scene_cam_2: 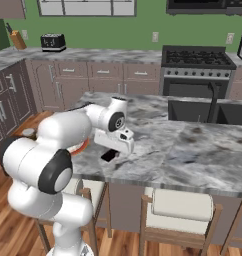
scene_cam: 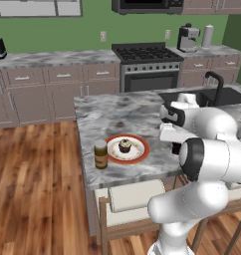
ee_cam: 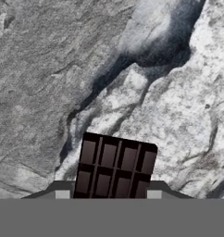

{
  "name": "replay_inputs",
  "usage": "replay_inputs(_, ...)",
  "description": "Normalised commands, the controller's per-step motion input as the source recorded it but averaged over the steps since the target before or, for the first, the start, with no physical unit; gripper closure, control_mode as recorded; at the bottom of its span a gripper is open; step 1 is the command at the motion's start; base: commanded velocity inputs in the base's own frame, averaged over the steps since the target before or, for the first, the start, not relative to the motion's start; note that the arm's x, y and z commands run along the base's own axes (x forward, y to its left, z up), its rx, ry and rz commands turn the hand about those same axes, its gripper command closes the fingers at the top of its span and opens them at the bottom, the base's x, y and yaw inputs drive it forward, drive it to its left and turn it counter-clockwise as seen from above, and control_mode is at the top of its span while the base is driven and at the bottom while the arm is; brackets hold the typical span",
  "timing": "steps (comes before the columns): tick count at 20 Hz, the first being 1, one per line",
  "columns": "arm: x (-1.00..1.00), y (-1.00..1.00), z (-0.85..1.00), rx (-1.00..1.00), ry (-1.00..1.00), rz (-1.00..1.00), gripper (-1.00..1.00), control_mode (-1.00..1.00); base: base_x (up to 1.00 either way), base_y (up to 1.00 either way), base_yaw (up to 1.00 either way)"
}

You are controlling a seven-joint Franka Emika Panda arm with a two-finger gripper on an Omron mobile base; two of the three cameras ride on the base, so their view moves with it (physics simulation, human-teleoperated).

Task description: Take the cinnamon bottle from the cabinet and place it on the dining table, next to the plate with the cupcake. Then take the chocolate from the dining counter and place it on the cupcake plate.

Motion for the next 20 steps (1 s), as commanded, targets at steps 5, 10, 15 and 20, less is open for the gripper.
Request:
replay_inputs(5,-0.28,0.27,0.30,0.05,-0.03,0.00,1.00,-1.00,0.00,0.00,0.00)
replay_inputs(10,-0.24,0.39,0.22,0.00,-0.08,0.00,1.00,-1.00,0.00,0.00,0.00)
replay_inputs(15,-0.22,0.47,0.12,0.00,-0.11,-0.01,1.00,-1.00,0.00,0.00,0.00)
replay_inputs(20,0.00,0.38,0.21,0.00,-0.05,-0.06,1.00,-1.00,0.00,0.00,0.00)
